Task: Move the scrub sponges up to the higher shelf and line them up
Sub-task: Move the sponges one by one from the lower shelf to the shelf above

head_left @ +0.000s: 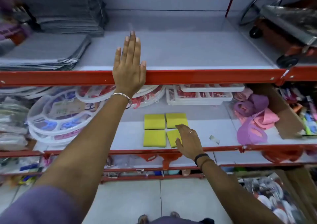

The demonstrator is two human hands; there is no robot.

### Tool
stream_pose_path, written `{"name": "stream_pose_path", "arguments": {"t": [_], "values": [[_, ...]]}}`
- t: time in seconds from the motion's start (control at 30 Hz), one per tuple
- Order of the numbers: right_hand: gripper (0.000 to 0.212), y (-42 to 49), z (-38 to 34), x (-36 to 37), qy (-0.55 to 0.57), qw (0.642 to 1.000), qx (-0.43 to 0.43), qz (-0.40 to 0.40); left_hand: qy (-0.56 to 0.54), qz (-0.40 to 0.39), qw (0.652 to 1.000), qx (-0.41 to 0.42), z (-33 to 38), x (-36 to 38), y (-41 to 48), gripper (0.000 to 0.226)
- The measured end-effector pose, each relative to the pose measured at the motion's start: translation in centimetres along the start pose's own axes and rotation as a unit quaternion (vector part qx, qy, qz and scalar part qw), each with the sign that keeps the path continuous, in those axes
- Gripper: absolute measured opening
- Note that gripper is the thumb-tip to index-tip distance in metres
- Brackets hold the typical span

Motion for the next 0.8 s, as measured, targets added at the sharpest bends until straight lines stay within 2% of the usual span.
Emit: {"name": "stream_pose_path", "arguments": {"t": [0.1, 0.17, 0.37, 0.43, 0.63, 0.8], "values": [[0.071, 0.7, 1.3, 1.7, -0.048, 0.990, 0.047, -0.121, 0.012, 0.018, 1.000, -0.015, -0.1, -0.1, 0.2, 0.056], [0.075, 1.2, 1.8, 2.4, -0.081, 0.980, 0.075, -0.167, 0.025, 0.030, 0.999, -0.009, 0.1, 0.0, 0.0, 0.055], [0.075, 3.0, 1.6, 2.4, -0.178, 0.963, 0.056, -0.196, 0.032, 0.034, 0.999, -0.009, 0.0, 0.2, -0.2, 0.055], [0.074, 2.8, 0.9, 1.4, -0.172, 0.967, 0.053, -0.180, 0.029, 0.035, 0.999, -0.010, 0.0, 0.2, -0.1, 0.055], [0.086, 1.7, -5.2, -6.2, -0.071, 0.994, 0.062, -0.048, 0.032, 0.032, 0.999, -0.014, 0.0, 0.1, -0.2, 0.055], [0.074, 0.8, -12.1, -15.3, -0.010, 0.999, 0.019, 0.033, 0.026, 0.028, 0.999, -0.016, 0.0, 0.0, -0.2, 0.056]]}}
Point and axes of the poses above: each hand's wrist, its own y-axis towards the middle knuckle, its own x-axis out of the palm, z = x × y, the point moved 5 cm from there along y, towards the middle knuckle, and after that the axes turned 12 degrees about y, right-handed, at the moved point
